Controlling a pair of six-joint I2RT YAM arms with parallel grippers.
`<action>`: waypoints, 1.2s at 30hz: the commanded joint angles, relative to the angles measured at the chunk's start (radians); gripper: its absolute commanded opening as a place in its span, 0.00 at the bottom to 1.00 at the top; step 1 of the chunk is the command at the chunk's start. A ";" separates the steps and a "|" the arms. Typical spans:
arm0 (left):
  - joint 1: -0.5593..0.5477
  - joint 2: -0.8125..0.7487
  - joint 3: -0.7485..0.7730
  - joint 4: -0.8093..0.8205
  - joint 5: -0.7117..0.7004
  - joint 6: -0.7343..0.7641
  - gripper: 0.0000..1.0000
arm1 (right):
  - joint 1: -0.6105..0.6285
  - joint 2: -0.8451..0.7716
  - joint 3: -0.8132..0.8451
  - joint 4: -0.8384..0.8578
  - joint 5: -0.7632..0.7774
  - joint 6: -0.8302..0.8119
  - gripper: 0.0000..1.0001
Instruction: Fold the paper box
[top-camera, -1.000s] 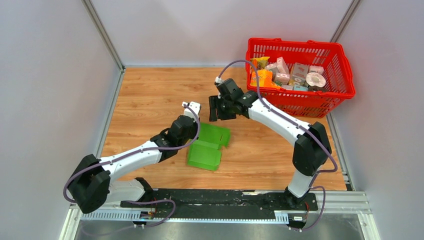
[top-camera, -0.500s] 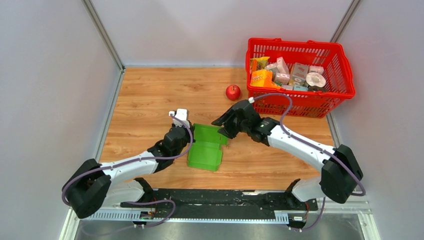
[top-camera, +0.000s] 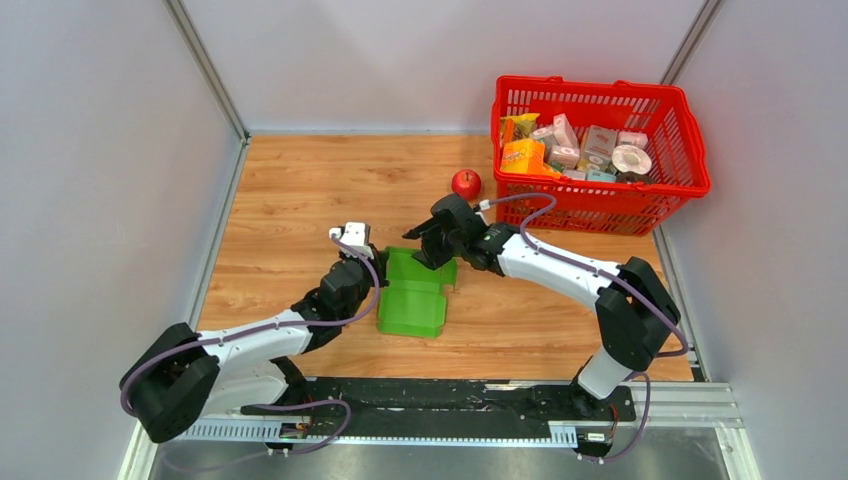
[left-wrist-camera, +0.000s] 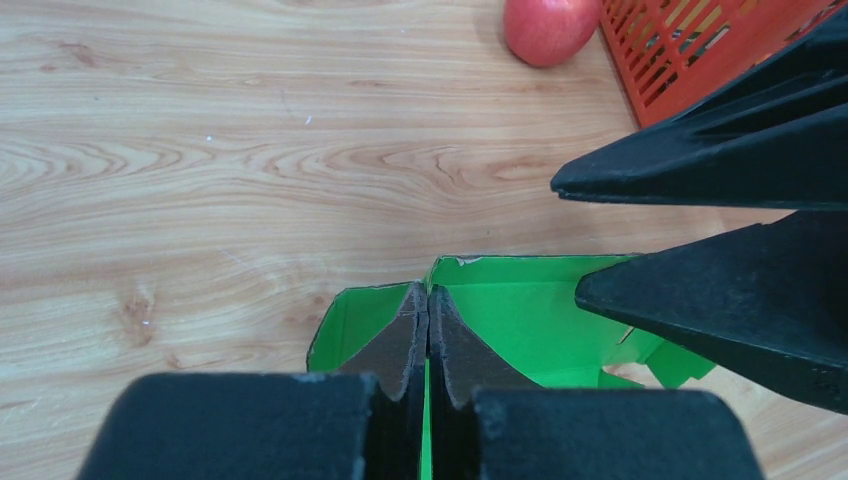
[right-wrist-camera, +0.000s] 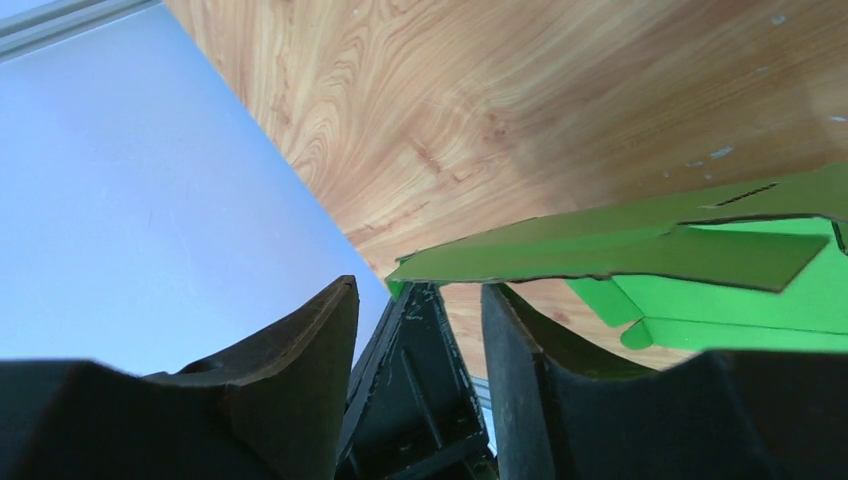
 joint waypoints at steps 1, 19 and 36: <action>0.001 -0.028 -0.016 0.080 -0.003 -0.008 0.00 | 0.017 0.012 0.024 -0.038 0.051 0.080 0.51; -0.009 -0.025 -0.025 0.103 0.005 0.009 0.00 | 0.008 0.016 -0.032 -0.025 0.089 0.118 0.33; -0.013 -0.031 -0.026 0.108 0.034 0.015 0.00 | 0.005 0.044 -0.067 0.041 0.051 0.135 0.00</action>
